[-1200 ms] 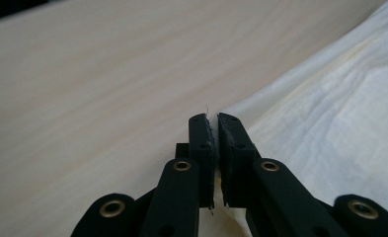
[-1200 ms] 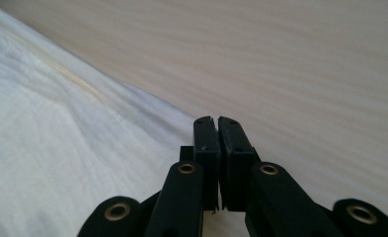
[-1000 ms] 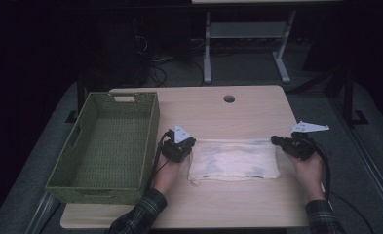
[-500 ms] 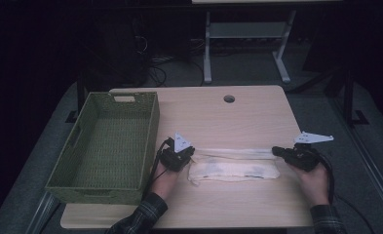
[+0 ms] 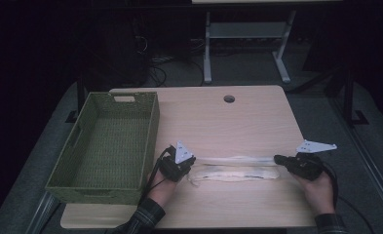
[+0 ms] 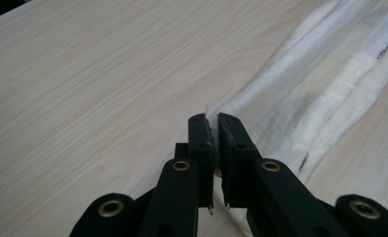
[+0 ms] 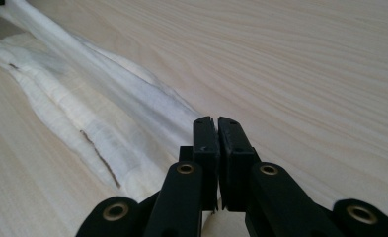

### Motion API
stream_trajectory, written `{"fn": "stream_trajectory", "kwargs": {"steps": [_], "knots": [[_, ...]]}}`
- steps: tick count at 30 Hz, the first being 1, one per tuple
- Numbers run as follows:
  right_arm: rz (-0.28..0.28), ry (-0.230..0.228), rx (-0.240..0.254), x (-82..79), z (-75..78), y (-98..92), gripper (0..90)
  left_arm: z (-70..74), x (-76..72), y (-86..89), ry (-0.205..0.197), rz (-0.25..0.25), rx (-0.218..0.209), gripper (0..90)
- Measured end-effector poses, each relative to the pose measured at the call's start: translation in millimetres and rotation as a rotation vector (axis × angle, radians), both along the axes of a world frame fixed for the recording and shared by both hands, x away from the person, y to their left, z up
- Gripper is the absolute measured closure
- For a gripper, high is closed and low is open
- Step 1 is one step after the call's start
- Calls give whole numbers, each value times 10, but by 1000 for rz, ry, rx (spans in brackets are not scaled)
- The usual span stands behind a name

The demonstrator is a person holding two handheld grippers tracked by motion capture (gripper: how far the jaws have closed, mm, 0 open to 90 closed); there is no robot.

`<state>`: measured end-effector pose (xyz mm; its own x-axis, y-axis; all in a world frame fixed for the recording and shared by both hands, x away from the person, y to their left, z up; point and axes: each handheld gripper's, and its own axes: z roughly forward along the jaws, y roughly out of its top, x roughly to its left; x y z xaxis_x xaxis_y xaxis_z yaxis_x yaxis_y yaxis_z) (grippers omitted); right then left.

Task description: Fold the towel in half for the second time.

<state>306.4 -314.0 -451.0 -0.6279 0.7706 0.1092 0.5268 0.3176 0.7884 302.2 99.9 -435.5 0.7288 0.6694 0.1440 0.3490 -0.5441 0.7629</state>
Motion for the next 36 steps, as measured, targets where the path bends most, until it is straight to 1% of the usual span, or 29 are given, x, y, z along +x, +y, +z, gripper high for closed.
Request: {"fn": "stream_trajectory", "kwargs": {"steps": [1,3,4,9,11,12,14,15,16,17,18,19,20,21,23,24,28,30,32,34,35,36], "knots": [[3,-1,2,-18,0,-6,868,-1,-10,-2,0,-5,8,843],[3,5,3,-45,-6,-13,868,-9,-36,-1,12,-6,3,843],[6,6,3,-61,-9,-15,868,-7,-43,7,13,-11,11,844],[22,14,2,-176,-13,-10,868,-17,-83,33,46,-20,-3,844],[22,22,3,-226,-14,-13,867,-28,-97,35,65,-22,-2,844],[29,18,1,-234,-23,-18,867,-44,-102,29,72,-22,-2,843],[28,35,-4,-267,-44,-10,862,-77,-104,30,91,-28,4,841],[29,41,-9,-279,-53,-8,857,-92,-107,27,105,-25,-2,836],[32,41,-13,-283,-61,-9,845,-107,-114,28,119,-22,-7,825],[22,43,-23,-301,-58,-8,813,-103,-118,36,117,-23,-7,804],[14,39,-22,-309,-49,-18,776,-94,-126,42,123,-24,-28,774],[9,38,-6,-319,-33,-35,730,-72,-138,49,141,-22,-55,723],[3,28,8,-327,-13,-57,706,-47,-149,61,139,-24,-68,680],[-3,21,19,-332,8,-73,687,-29,-161,66,124,-22,-80,677],[-11,13,38,-337,48,-82,650,17,-168,70,113,-21,-99,643],[-8,9,44,-333,62,-75,647,38,-165,66,110,-20,-99,629],[-2,7,26,-297,75,-14,618,93,-121,58,85,-18,-115,572],[-6,-2,14,-251,88,8,610,119,-68,46,75,-17,-111,547],[-18,2,14,-189,104,25,598,133,-6,19,62,-13,-108,542],[-22,-2,8,-113,101,41,599,120,79,-22,67,-10,-106,542],[-27,4,3,-68,87,54,599,109,97,-35,70,-8,-103,542],[-28,7,1,-51,80,59,599,69,149,-63,80,-7,-84,542]]}}
